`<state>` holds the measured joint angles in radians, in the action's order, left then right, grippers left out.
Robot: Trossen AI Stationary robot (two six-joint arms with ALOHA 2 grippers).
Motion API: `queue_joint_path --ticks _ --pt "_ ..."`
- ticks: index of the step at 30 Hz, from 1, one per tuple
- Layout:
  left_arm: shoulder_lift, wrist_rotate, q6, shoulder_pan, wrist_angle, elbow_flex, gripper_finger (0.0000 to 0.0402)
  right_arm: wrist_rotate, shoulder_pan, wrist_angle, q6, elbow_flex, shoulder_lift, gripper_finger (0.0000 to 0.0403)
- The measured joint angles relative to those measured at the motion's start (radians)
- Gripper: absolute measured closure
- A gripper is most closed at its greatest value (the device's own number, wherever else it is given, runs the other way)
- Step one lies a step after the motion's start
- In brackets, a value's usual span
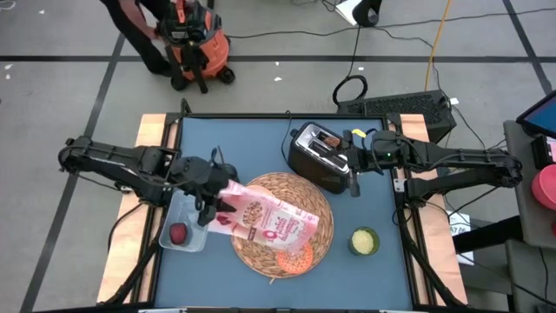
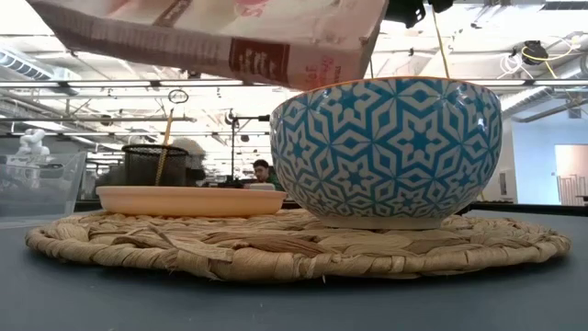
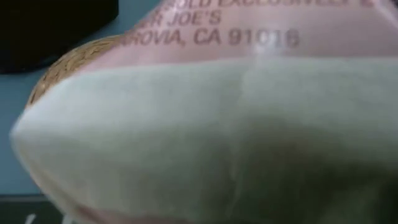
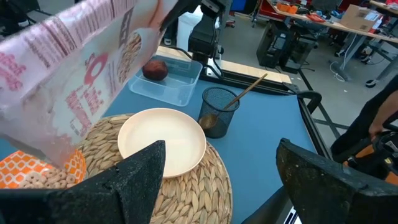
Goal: Arrange a breakfast setting
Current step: Pour the cereal into the orange bowl
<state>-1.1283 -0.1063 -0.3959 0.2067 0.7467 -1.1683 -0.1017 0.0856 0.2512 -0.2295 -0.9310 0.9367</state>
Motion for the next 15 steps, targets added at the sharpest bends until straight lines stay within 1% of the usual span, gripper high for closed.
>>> queue_joint_path --ticks 5,10,15 --pt "-0.024 0.001 0.006 0.005 0.011 0.0 0.0238 0.0 0.0 0.0 0.0 0.0 0.0 0.011" --pt "-0.001 0.003 -0.006 0.0 0.002 0.0 0.0238 0.0 0.0 0.0 0.0 0.0 0.0 0.011" --pt "-0.009 0.012 0.005 0.012 0.009 0.0 0.0238 0.0 0.0 0.0 0.0 0.0 0.0 0.011"
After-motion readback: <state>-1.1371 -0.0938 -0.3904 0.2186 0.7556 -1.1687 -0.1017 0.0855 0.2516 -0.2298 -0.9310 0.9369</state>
